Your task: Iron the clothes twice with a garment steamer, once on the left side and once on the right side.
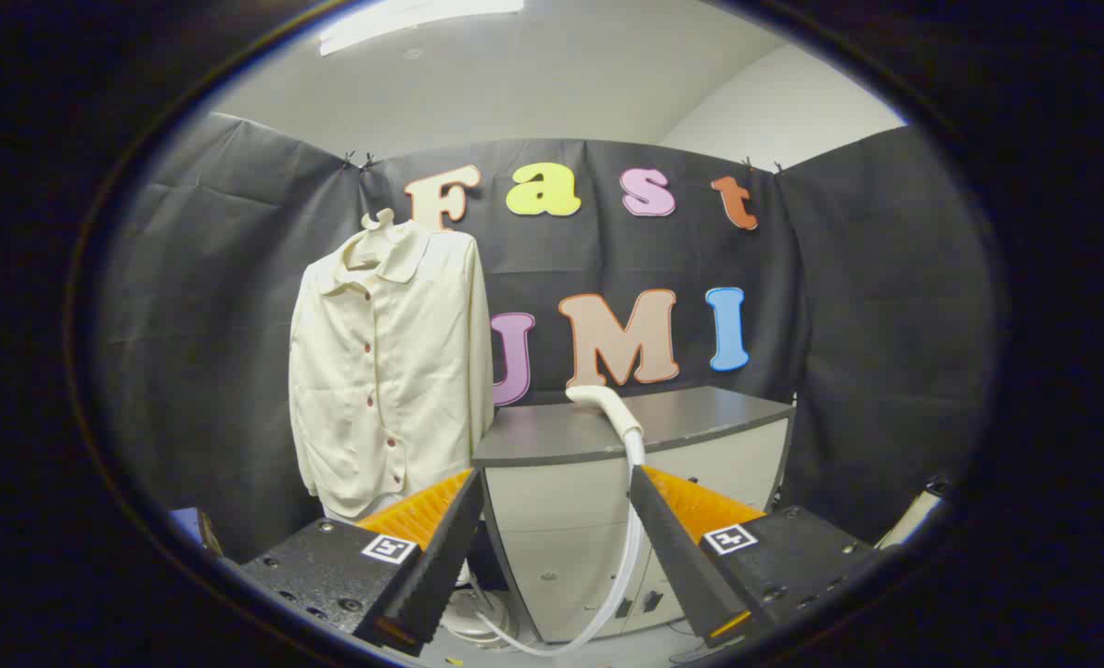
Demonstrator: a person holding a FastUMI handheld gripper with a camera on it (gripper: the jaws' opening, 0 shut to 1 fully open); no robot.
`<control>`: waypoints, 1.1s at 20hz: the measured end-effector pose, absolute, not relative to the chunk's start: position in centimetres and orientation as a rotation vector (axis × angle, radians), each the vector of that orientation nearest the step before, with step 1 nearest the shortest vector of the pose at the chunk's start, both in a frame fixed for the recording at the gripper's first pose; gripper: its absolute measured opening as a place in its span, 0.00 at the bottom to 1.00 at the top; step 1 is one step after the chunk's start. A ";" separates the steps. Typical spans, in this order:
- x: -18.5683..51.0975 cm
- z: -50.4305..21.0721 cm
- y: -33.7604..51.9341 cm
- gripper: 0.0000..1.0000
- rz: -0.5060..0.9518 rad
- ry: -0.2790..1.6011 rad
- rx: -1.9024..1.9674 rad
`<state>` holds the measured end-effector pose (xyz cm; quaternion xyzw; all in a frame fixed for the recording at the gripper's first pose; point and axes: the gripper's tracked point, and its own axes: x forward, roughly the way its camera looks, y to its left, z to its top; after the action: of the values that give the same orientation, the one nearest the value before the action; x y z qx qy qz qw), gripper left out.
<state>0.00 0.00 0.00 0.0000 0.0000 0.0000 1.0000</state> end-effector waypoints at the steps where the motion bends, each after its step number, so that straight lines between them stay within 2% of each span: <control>1: 0.3 -0.1 0.0 0.97 0.003 0.007 0.001; 22: 1.0 -0.5 -5.7 0.97 -0.002 0.018 0.026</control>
<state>1.01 -5.68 -0.51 0.0128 0.0091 -0.0011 0.9999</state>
